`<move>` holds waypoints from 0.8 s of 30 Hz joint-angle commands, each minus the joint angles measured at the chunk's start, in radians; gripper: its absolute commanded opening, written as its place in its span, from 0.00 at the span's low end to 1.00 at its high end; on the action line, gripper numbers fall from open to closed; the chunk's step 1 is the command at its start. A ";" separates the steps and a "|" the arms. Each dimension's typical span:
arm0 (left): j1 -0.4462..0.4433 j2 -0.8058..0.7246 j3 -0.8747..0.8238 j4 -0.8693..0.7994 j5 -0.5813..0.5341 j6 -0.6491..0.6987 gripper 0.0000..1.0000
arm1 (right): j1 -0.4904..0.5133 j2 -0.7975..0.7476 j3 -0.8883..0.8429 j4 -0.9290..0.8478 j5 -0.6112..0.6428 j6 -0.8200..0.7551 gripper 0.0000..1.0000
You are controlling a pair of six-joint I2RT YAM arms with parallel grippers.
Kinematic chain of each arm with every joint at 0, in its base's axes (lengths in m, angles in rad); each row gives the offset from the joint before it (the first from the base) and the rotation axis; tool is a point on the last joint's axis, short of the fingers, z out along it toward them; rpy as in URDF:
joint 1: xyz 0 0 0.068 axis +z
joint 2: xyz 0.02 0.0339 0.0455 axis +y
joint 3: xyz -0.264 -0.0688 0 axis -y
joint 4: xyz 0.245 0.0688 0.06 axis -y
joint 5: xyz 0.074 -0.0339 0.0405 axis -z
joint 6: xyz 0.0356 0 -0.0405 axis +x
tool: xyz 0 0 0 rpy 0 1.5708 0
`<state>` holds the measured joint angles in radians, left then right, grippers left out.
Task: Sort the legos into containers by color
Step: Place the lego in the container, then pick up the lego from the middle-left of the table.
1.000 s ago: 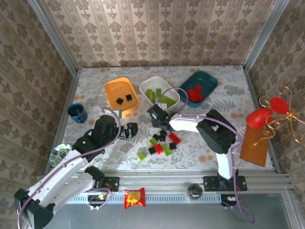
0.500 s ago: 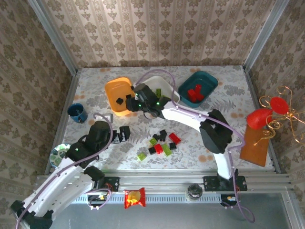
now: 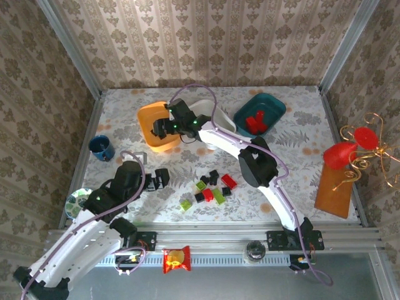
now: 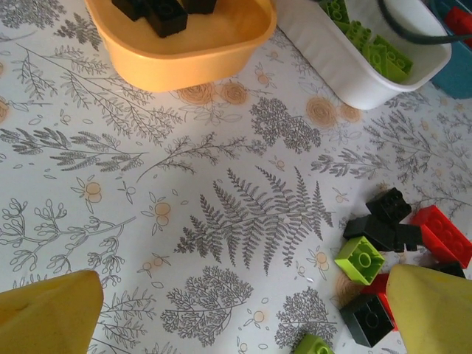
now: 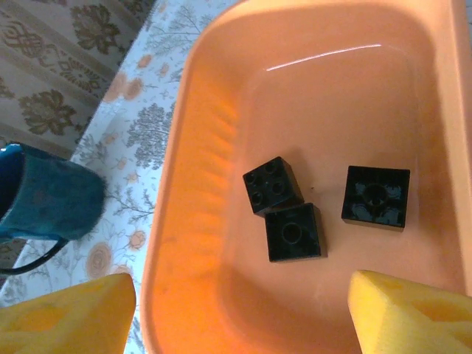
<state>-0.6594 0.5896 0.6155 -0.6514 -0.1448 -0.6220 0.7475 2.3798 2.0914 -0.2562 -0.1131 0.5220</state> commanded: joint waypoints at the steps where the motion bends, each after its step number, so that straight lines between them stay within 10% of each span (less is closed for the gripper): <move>1: 0.007 0.024 0.007 -0.009 0.061 0.009 1.00 | 0.007 -0.190 -0.132 0.061 0.007 -0.010 0.78; 11: -0.078 0.282 0.007 0.067 0.318 0.078 0.89 | -0.001 -0.623 -0.824 0.191 0.082 0.073 0.76; 24: -0.309 0.626 0.038 0.067 0.252 0.118 0.73 | -0.034 -0.897 -1.166 0.172 0.142 0.120 0.76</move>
<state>-0.9466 1.1725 0.6193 -0.5823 0.1329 -0.5400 0.7223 1.5379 0.9447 -0.0959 -0.0082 0.6136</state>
